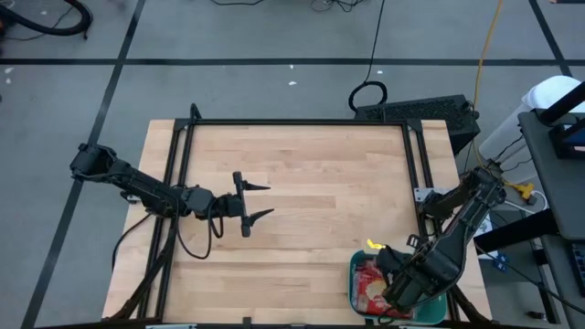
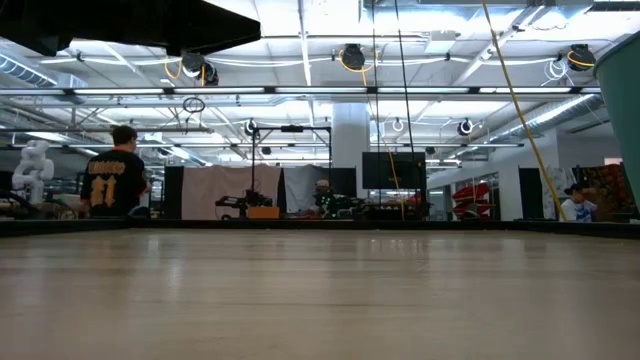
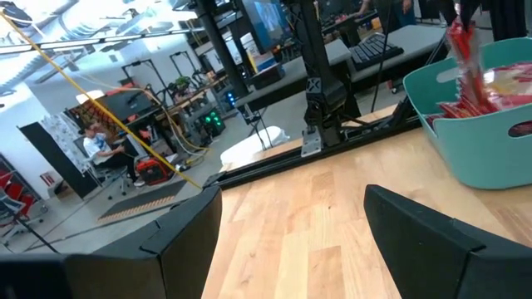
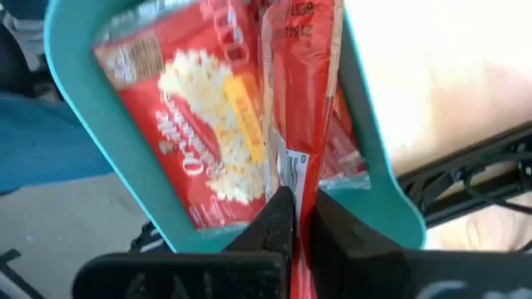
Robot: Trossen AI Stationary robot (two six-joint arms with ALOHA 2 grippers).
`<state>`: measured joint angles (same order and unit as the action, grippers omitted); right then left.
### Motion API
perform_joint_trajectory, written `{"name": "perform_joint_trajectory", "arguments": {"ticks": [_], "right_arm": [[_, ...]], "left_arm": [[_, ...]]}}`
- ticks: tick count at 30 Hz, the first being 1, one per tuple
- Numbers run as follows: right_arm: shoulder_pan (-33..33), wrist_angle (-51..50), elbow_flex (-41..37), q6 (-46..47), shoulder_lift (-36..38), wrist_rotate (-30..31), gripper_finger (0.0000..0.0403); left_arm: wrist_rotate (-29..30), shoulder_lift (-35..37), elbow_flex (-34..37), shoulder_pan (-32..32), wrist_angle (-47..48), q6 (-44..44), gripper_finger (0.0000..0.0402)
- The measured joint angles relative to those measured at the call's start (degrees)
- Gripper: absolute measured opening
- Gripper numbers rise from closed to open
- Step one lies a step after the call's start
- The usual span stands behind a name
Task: Sort popcorn bags into baskets
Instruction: Put the popcorn bag into the green bin
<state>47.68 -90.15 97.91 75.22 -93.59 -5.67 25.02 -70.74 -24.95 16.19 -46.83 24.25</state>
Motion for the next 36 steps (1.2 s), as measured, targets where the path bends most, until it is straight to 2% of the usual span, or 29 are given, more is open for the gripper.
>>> {"name": "perform_joint_trajectory", "arguments": {"ticks": [16,23,36], "right_arm": [[-1.1,3.98,0.0,-1.44,-0.94,4.11,0.001],[-1.23,0.07,0.0,-1.09,-1.93,5.5,0.0012],[-0.88,11.2,0.0,-1.89,-2.24,5.12,0.0013]], "left_arm": [[0.02,-0.02,0.0,-0.15,0.24,0.06,0.0298],[0.02,-0.02,0.0,-0.15,0.26,0.02,0.0298],[0.02,-0.02,0.0,-0.15,0.32,0.0,0.0298]]}}
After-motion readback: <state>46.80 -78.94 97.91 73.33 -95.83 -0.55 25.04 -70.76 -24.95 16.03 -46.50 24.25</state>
